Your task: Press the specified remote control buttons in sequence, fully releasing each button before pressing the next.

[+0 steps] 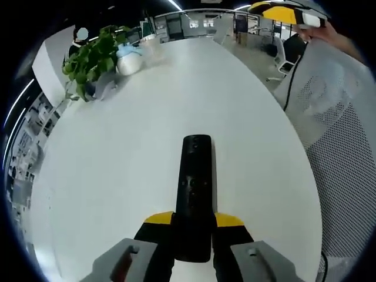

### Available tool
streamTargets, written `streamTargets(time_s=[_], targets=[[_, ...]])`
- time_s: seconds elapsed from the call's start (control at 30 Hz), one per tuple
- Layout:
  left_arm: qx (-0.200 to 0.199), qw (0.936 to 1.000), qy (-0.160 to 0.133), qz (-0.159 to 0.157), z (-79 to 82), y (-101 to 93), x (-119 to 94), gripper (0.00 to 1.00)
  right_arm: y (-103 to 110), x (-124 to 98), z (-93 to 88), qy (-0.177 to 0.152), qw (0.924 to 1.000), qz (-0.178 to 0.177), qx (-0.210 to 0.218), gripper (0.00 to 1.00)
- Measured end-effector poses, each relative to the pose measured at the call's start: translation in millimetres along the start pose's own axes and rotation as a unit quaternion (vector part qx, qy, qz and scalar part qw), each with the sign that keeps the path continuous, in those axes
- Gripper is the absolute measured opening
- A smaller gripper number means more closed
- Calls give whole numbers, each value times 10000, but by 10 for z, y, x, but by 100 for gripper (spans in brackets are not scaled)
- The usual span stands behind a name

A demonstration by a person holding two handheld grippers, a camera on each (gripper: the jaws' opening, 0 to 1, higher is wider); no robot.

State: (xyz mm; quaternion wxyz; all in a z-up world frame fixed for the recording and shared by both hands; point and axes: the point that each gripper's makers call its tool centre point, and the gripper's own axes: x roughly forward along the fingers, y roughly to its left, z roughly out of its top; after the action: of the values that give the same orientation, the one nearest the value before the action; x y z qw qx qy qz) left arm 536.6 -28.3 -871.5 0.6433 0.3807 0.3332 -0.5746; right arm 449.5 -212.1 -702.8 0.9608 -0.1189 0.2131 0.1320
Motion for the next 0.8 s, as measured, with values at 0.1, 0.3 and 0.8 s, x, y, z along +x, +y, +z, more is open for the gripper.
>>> streamTargets(time_s=[0.1,0.3,0.8], targets=[[-8,10000,61,62,-3,53,15,23,-1,-1,-2,3,10000,-2,14,17],[112,9996,158,204,8,165,23,23,-22,-5,-11,23,10000,-44,53,19],[265,9977,348,513,-39,643,-59,23,-49,-2,-52,127,9997,-86,166,19]])
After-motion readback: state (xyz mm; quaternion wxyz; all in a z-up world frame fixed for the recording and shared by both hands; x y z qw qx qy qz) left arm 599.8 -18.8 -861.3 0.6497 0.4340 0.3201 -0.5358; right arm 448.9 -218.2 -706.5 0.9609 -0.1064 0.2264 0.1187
